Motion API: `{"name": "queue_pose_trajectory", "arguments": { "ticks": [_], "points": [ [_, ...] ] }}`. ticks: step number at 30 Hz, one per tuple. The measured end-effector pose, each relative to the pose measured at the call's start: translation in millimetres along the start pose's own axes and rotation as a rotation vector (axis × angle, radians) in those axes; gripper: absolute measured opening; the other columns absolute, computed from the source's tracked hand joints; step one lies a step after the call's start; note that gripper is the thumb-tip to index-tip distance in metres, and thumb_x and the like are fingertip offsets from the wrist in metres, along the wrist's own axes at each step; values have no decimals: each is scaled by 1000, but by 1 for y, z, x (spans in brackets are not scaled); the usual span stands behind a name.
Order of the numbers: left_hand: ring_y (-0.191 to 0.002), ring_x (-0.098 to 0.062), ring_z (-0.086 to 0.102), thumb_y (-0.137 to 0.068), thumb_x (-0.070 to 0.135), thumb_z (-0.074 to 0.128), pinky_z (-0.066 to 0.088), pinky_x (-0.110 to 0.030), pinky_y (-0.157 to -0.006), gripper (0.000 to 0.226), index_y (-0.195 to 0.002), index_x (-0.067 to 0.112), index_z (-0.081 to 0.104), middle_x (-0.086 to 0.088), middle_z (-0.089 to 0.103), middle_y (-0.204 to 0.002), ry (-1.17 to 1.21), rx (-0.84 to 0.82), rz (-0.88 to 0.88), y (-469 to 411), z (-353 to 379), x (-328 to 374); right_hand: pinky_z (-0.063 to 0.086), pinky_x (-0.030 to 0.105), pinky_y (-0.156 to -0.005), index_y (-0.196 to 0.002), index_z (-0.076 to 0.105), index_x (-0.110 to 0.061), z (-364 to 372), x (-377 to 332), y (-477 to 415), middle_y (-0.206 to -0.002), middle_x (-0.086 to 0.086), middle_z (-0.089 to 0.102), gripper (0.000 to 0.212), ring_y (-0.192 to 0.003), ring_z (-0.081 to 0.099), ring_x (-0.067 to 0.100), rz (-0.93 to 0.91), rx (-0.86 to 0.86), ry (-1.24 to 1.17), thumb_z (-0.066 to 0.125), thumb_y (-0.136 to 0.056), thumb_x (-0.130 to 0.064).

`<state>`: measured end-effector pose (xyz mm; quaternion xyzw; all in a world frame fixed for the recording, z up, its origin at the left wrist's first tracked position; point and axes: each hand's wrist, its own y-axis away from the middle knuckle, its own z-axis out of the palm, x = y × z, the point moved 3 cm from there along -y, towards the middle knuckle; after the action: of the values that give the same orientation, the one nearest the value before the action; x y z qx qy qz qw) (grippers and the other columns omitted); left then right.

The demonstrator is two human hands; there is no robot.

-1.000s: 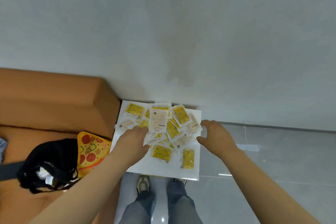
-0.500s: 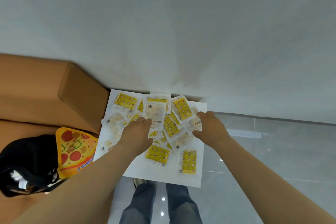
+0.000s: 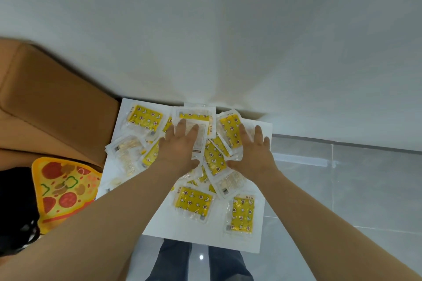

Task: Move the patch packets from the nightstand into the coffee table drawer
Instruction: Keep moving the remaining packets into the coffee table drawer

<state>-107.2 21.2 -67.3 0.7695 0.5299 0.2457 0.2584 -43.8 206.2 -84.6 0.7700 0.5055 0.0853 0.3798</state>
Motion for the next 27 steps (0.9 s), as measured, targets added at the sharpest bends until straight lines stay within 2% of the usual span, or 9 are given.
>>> {"name": "queue_pose_trajectory", "arguments": {
  "ticks": [3,8,15,21,27],
  "points": [
    [-145,-39,-3,-80,54,64,27,-54,-112,99,-151,31,-2,-6,-11,-158,51,9,-18,-17,4,2,25,60,-112,-148,-12,-42,9,-2,-14,-158,6,-17,115,-144,-4,44,8,11,-37,73,-72,-55],
    [-143,-43,-3,-77,57,65,29,-59,-109,101,-149,39,-4,-5,-13,-158,114,-20,-53,-41,11,2,31,60,-107,-149,-8,-39,22,-2,-22,-158,9,-15,108,-143,0,44,10,60,57,68,-75,-59],
    [-135,-42,25,-70,65,65,32,-57,-107,101,-147,36,6,-11,14,-149,53,1,-51,-65,17,-1,41,52,-104,-151,-5,-34,21,5,-22,-158,9,-9,91,-142,6,44,-43,75,146,58,-87,-48],
    [-115,-44,43,-75,51,68,45,-53,-95,87,-143,29,19,-13,28,-136,7,58,-45,-65,10,5,46,44,-99,-152,-3,-30,16,12,-20,-159,6,-3,79,-142,14,37,-98,88,198,50,-94,-35],
    [-103,-38,52,-80,42,68,50,-45,-87,79,-142,28,22,-14,33,-131,-19,67,-20,-63,3,4,45,44,-99,-151,0,-28,16,10,-19,-159,7,2,80,-141,17,38,-82,104,217,52,-93,-44]
  ]
}}
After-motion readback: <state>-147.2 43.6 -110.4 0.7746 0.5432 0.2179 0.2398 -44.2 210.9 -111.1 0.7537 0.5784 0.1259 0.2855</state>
